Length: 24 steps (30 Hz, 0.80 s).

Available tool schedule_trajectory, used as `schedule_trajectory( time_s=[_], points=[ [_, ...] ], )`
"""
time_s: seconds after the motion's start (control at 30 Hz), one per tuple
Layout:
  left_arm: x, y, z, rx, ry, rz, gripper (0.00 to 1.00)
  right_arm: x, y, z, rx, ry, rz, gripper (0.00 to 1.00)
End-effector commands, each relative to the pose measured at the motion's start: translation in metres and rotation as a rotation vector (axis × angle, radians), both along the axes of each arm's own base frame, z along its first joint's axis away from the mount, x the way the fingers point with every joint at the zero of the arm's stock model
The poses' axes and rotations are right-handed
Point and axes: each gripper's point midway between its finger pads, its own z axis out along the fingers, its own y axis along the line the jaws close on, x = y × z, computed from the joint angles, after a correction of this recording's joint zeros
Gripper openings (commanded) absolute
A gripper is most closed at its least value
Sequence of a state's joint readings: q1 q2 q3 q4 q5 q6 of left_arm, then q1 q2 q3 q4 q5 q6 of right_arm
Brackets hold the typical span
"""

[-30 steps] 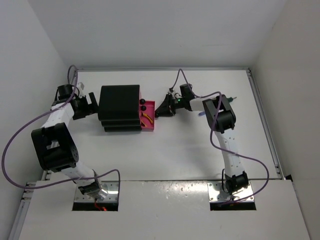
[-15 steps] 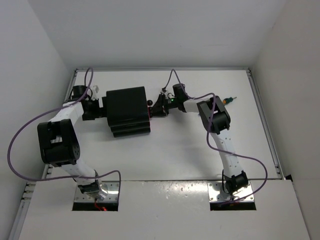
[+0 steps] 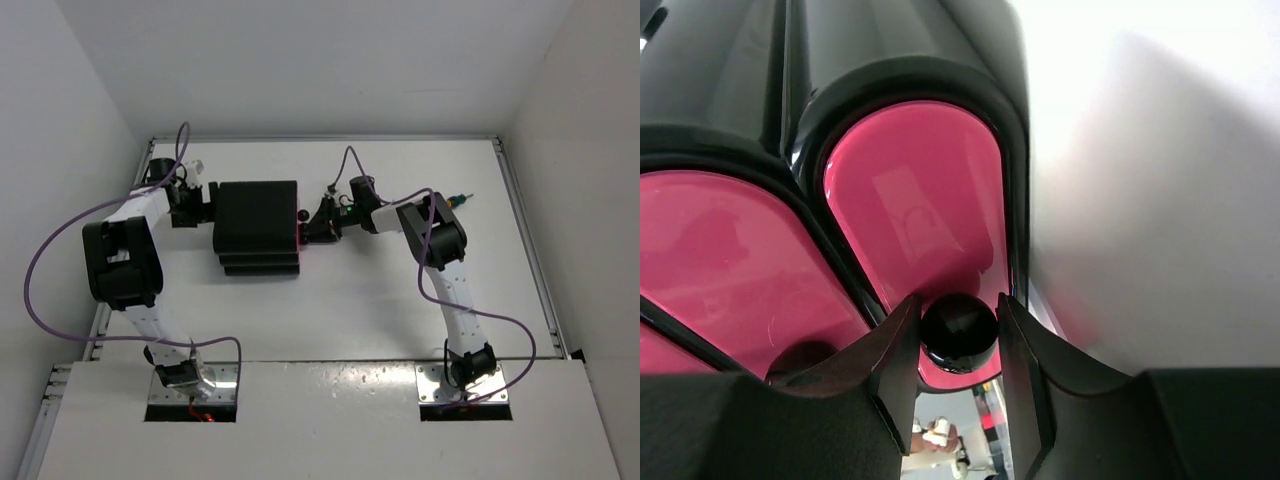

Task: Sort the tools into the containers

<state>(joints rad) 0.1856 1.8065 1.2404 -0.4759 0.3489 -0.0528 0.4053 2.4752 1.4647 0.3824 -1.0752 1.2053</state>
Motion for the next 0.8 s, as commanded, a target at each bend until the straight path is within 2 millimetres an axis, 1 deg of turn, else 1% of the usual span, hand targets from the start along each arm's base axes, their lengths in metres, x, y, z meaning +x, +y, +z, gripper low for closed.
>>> schedule_trajectory(
  time_s=[0.0,0.03,0.07,0.1,0.13,0.17,0.2,0.23,0.27,0.3,0.33,0.37,0.4,0.43,0.47,0.5,0.53,0.57,0.6,0.63,0.67,0.7,0.73,0.77],
  points=[
    [0.021,-0.035,0.025,-0.080,-0.075,-0.089,0.99,-0.025,0.019,0.017,0.027,-0.043,0.083,0.36],
    [0.021,-0.035,0.021,-0.082,-0.066,-0.088,0.99,-0.025,0.019,0.017,0.027,-0.043,0.083,0.36],
    [0.023,-0.035,0.024,-0.085,-0.072,-0.082,0.99,-0.027,0.018,0.015,0.023,-0.034,0.083,0.36],
    [0.023,-0.039,0.024,-0.086,-0.072,-0.091,0.99,-0.027,0.018,0.019,0.027,-0.042,0.083,0.39],
    [0.026,-0.038,0.024,-0.086,-0.072,-0.091,0.99,-0.027,0.018,0.018,0.027,-0.051,0.085,0.41],
    [0.026,-0.036,0.023,-0.080,-0.067,-0.075,0.99,-0.024,0.013,0.021,0.028,-0.063,0.077,0.42],
    [0.026,-0.031,0.022,-0.072,-0.066,-0.061,0.99,-0.024,0.014,0.025,0.032,-0.072,0.077,0.45],
    [0.030,-0.029,0.028,-0.064,-0.085,-0.045,0.99,-0.018,0.003,0.029,0.024,-0.092,0.052,0.46],
    [0.034,-0.023,0.038,-0.057,-0.123,-0.035,0.99,-0.017,-0.004,0.031,0.017,-0.089,0.044,0.47],
    [0.032,-0.013,0.037,-0.043,-0.117,0.005,0.99,-0.009,-0.015,0.033,0.007,-0.118,0.021,0.49],
    [0.035,-0.011,0.042,-0.037,-0.135,0.020,0.99,-0.008,-0.021,0.035,0.002,-0.120,0.011,0.50],
    [0.035,-0.005,0.046,-0.041,-0.142,0.043,0.99,-0.004,-0.028,0.046,0.002,-0.137,0.000,0.50],
    [0.038,0.002,0.055,-0.024,-0.171,0.061,0.99,-0.003,-0.034,0.048,-0.003,-0.141,-0.008,0.50],
    [0.038,0.011,0.059,-0.014,-0.179,0.092,0.99,0.005,-0.045,0.052,-0.006,-0.164,-0.028,0.50],
    [0.040,0.013,0.066,-0.002,-0.202,0.098,0.99,0.007,-0.051,0.055,-0.013,-0.160,-0.038,0.50],
    [0.041,0.025,0.074,0.022,-0.224,0.137,0.99,0.008,-0.057,0.062,-0.015,-0.173,-0.046,0.51],
    [0.042,0.031,0.091,0.038,-0.265,0.153,0.99,0.012,-0.063,0.065,-0.025,-0.187,-0.062,0.51],
    [0.040,0.040,0.099,0.044,-0.280,0.184,0.99,0.014,-0.075,0.063,-0.037,-0.191,-0.076,0.51],
    [0.042,0.051,0.114,0.061,-0.320,0.209,0.99,0.015,-0.080,0.070,-0.040,-0.208,-0.080,0.51],
    [0.039,0.050,0.133,0.068,-0.365,0.209,0.99,0.017,-0.088,0.067,-0.050,-0.224,-0.086,0.51],
    [0.038,0.052,0.148,0.067,-0.401,0.200,0.99,0.016,-0.089,0.071,-0.052,-0.218,-0.086,0.51],
    [0.036,0.051,0.159,0.087,-0.433,0.162,0.99,0.014,-0.093,0.070,-0.043,-0.205,-0.085,0.51],
    [0.033,0.043,0.174,0.096,-0.464,0.129,0.99,0.010,-0.093,0.072,-0.037,-0.203,-0.079,0.51],
    [0.029,0.035,0.184,0.104,-0.489,0.094,0.99,0.007,-0.094,0.073,-0.037,-0.200,-0.079,0.51]
  ],
)
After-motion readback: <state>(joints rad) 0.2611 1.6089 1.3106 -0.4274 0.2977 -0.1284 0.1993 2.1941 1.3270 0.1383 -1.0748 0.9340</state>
